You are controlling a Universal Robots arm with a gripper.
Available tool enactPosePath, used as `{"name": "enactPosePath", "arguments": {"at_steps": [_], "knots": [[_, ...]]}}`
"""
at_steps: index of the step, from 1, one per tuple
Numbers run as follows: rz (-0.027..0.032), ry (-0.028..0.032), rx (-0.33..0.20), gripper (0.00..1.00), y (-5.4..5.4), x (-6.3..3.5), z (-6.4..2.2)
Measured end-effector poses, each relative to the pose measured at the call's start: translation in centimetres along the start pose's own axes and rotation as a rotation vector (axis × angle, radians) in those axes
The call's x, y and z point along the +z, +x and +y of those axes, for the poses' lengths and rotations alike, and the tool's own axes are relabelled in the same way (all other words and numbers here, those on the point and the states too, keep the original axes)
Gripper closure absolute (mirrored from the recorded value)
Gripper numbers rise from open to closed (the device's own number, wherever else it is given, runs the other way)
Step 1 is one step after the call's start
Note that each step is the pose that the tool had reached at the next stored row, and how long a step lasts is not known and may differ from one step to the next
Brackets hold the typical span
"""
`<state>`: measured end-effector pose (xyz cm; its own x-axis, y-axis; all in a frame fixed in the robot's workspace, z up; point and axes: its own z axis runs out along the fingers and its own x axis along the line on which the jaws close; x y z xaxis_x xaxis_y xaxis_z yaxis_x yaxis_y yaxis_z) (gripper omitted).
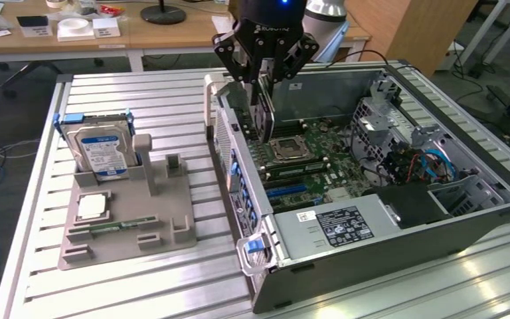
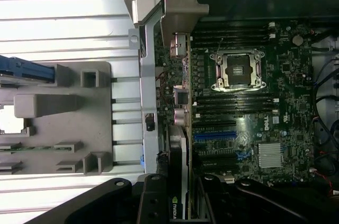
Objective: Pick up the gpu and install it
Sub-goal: 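Pick up the gpu and move the gpu toward the slot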
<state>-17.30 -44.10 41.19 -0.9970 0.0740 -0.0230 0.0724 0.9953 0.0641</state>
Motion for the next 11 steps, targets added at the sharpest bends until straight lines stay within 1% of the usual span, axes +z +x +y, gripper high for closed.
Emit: {"name": "enactPosePath", "arguments": {"at_steps": [6,7,8,11], "knots": [[0.0,0.0,0.0,0.73,-0.1,0.0,0.0],[0.0001,0.0001,0.0,0.73,-0.4,0.01,0.03],[0.0,0.0,0.0,0.73,-1.0,0.03,0.07],[0.0001,0.0001,0.0,0.73,-1.5,0.04,0.11]]}}
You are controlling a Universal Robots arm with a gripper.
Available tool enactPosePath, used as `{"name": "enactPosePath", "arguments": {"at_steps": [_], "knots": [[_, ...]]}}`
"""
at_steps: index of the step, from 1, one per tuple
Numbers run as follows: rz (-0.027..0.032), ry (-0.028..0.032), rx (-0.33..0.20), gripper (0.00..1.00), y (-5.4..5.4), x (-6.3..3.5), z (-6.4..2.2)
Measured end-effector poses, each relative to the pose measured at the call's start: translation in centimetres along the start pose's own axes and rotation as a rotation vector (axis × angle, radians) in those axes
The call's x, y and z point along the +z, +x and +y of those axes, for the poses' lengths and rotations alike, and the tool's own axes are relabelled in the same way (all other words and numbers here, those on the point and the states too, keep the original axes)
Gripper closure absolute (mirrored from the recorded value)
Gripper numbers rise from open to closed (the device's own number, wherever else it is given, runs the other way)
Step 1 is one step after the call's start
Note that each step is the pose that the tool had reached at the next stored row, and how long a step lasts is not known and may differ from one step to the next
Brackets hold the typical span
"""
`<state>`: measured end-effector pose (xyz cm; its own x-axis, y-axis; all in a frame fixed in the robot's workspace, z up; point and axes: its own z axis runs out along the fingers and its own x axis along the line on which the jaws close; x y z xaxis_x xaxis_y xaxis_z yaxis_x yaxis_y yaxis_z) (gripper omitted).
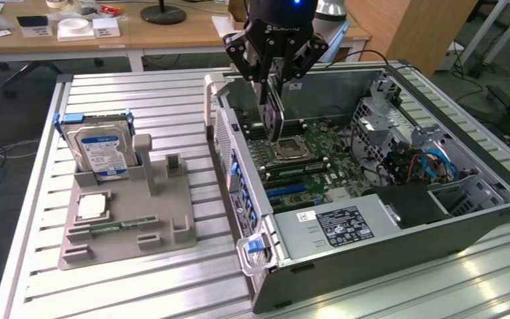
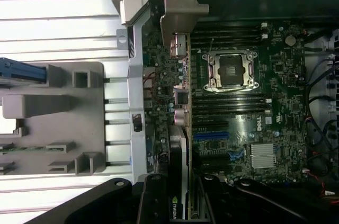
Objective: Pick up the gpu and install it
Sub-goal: 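Pick up the gpu and move the gpu toward the slot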
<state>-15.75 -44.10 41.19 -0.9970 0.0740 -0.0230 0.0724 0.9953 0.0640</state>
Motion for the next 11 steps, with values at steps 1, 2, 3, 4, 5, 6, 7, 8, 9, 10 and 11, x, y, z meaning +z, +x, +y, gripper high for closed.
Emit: {"name": "enactPosePath", "arguments": {"at_steps": [1,2,3,4,5,6,7,8,9,10,11], "knots": [[0.0,-0.0001,0.0,0.73,-0.2,0.01,0.01],[0.0,0.0,0.0,0.73,-0.3,0.01,0.03],[0.0,0.0,0.0,0.73,-0.5,0.02,0.04],[0.0,0.0,0.0,0.73,-0.7,0.02,0.05],[0.0,0.0,0.0,0.73,-0.9,0.03,0.06],[0.0,-0.0001,0.0,0.73,-1.1,0.03,0.08],[0.0,0.0,0.0,0.73,-1.2,0.03,0.09],[0.0,0.0,0.0,0.73,-1.3,0.04,0.09],[0.0001,0.0001,0.0,0.73,-1.4,0.03,0.1],[0.0,0.0,0.0,0.73,-1.4,0.04,0.1],[0.0,0.0,0.0,0.73,-1.4,0.04,0.1]]}}
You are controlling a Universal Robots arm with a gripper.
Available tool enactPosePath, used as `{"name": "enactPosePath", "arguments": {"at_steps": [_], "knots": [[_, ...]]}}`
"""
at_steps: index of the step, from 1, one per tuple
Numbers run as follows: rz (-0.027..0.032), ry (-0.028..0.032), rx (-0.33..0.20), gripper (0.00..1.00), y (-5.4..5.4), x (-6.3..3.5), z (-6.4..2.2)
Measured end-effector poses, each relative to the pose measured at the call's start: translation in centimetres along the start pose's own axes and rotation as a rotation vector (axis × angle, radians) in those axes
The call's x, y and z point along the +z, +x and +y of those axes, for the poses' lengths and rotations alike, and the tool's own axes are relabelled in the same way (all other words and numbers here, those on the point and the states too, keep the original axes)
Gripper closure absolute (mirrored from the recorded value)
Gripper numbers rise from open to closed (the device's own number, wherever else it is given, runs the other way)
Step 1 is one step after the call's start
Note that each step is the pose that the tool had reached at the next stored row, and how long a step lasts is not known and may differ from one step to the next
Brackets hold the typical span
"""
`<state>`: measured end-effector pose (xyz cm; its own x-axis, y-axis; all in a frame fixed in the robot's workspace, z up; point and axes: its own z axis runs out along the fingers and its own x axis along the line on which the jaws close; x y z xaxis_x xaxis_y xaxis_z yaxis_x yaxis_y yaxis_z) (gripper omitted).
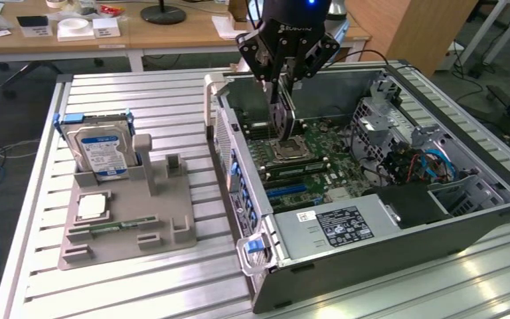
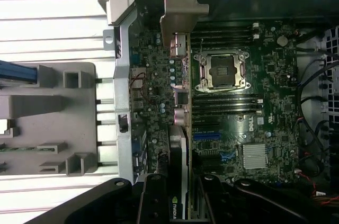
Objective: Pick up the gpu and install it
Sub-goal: 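Pick up the gpu and move the gpu toward the slot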
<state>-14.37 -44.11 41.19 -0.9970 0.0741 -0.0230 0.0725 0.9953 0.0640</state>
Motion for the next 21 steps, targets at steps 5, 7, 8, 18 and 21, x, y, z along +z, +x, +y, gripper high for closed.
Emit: {"name": "enactPosePath", "arguments": {"at_steps": [5,7,8,18,21], "knots": [[0.0,0.0,0.0,0.73,0.0,0.0,0.0],[0.0001,-0.0001,0.0,0.73,-0.1,0.01,0.01],[0.0,0.0,0.0,0.73,-0.1,0.01,0.01],[0.0001,0.0,0.0,0.73,-1.4,0.04,0.1],[0.0,0.0,0.0,0.73,-1.8,0.05,0.13]]}}
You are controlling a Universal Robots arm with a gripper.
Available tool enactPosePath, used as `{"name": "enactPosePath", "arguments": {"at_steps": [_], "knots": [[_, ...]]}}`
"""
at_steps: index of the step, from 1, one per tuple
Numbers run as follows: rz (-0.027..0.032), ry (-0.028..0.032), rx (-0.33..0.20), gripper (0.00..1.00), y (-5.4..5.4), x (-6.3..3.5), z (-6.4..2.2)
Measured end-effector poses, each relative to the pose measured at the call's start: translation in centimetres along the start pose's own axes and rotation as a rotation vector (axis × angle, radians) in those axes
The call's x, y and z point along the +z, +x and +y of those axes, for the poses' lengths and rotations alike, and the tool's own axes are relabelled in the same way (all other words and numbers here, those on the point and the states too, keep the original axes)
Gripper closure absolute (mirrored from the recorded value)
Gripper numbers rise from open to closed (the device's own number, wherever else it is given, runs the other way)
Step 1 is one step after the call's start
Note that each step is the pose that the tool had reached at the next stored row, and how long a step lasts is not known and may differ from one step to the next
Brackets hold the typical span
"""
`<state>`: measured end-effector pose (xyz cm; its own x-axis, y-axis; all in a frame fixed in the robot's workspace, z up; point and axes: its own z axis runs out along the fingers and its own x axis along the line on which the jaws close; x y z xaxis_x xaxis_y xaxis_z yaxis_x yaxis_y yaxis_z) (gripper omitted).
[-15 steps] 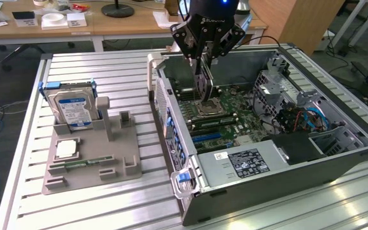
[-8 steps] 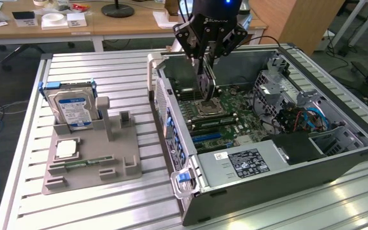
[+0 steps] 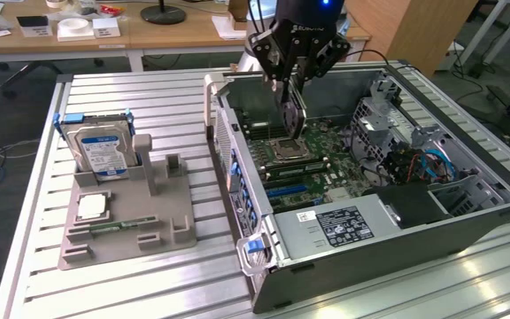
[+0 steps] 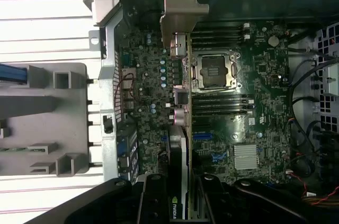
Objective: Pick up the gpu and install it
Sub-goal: 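Pick up the gpu and move the gpu toward the slot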
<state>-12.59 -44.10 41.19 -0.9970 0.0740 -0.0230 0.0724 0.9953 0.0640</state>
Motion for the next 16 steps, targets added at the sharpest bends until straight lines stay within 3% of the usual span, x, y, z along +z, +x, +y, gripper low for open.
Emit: {"name": "enactPosePath", "arguments": {"at_steps": [16], "knots": [[0.0001,0.0,0.0,0.73,-1.6,0.04,0.11]]}}
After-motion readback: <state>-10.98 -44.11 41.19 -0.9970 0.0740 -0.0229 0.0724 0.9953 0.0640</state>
